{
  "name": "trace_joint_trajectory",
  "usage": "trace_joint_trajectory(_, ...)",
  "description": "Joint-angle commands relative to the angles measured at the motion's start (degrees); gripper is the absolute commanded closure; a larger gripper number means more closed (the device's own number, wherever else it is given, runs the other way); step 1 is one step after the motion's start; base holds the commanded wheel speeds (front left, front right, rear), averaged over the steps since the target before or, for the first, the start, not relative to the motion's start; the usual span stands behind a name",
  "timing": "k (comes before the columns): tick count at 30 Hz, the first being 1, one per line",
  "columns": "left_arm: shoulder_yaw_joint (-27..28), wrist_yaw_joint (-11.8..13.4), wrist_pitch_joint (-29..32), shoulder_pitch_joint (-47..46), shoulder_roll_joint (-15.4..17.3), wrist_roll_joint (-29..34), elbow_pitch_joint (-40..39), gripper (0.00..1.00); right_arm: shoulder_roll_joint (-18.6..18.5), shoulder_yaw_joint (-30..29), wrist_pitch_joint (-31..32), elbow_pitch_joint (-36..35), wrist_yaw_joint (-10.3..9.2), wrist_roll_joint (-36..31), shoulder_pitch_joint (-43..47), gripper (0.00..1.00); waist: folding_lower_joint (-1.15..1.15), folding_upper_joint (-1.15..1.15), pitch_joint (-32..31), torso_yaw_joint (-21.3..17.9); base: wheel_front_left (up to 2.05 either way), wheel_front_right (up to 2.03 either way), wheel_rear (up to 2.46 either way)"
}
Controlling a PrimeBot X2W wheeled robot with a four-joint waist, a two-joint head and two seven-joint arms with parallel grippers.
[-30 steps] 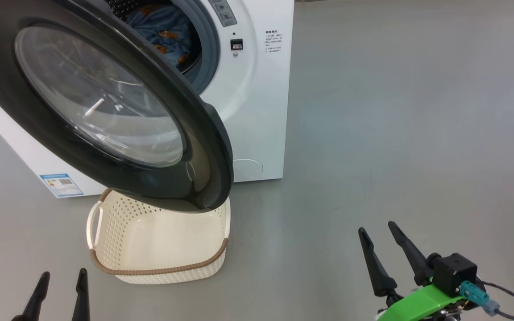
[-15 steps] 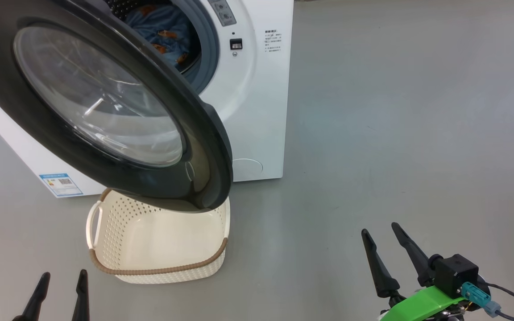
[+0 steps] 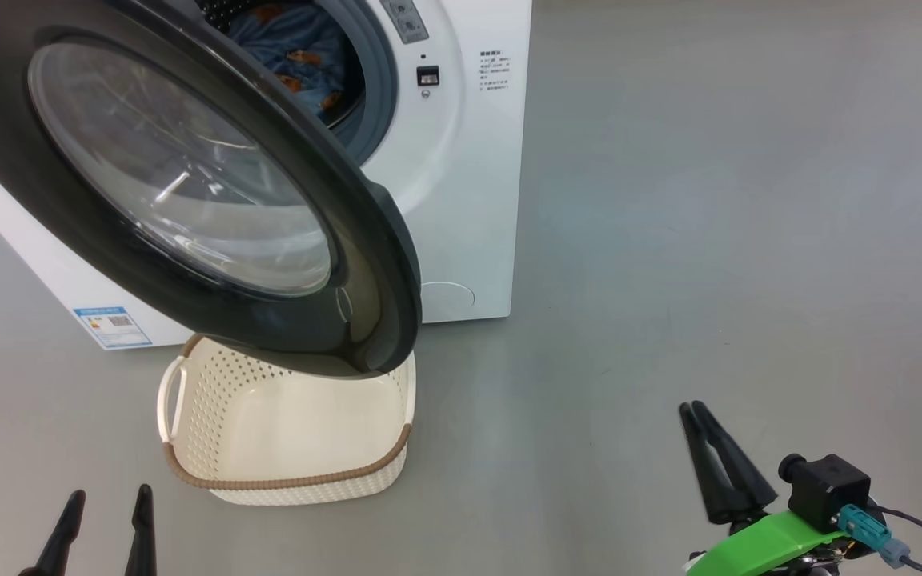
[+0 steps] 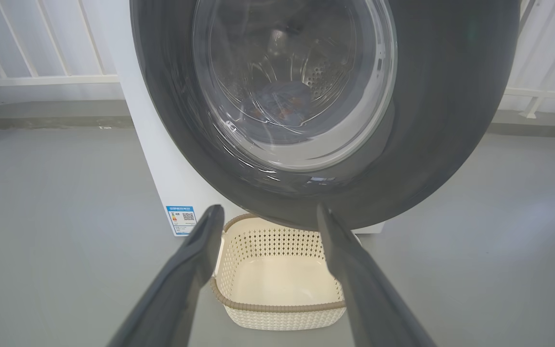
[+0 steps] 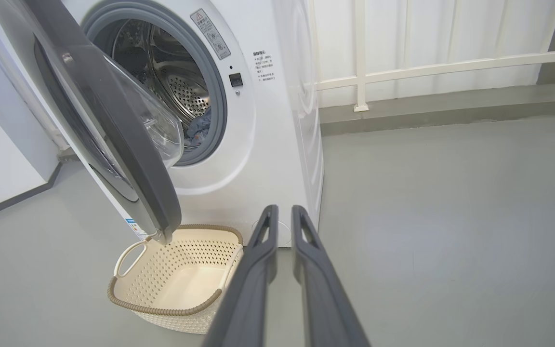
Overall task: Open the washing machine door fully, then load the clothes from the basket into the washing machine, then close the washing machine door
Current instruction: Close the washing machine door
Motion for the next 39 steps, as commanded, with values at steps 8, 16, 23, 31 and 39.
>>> trace_joint_trajectory(8, 2.04, -0.14, -0.37, -1.63, 0.69, 0.86, -0.89, 0.0, 0.17, -0.05, -0.69, -7.62, 0.16, -3.24, -1.88, 1.0, 0.0, 0.0, 0.62, 0.32, 0.0, 0.0, 0.0)
trace_joint_trajectory(16, 1.45, -0.14, -0.37, -2.24, 0.47, 0.6, -0.41, 0.0, 0.17, 4.79, -0.69, -17.98, 0.16, -7.03, -3.56, 1.0, 0.0, 0.0, 1.09, 1.49, 0.0, 0.0, 0.0)
trace_joint_trajectory(23, 0.85, -0.14, -0.37, -3.01, 0.29, 0.1, -0.24, 0.0, 0.17, 11.11, -0.69, -21.48, 0.16, -12.61, -5.4, 1.0, 0.0, 0.0, 1.79, 4.58, 0.0, 0.0, 0.0)
trace_joint_trajectory(31, 0.94, -0.14, -0.37, -4.02, 0.04, -0.92, -0.14, 0.0, 0.17, 16.5, -0.69, -16.65, 0.16, -18.08, -8.82, 1.0, 0.0, 0.0, 3.08, 9.64, 0.0, 0.0, 0.0)
trace_joint_trajectory(39, -0.05, -0.14, -0.37, -5.3, -0.12, -1.65, -0.04, 0.0, 0.17, 22.14, -0.69, -8.4, 0.16, -20.08, -12.4, 1.0, 0.0, 0.0, 4.82, 13.43, 0.0, 0.0, 0.0)
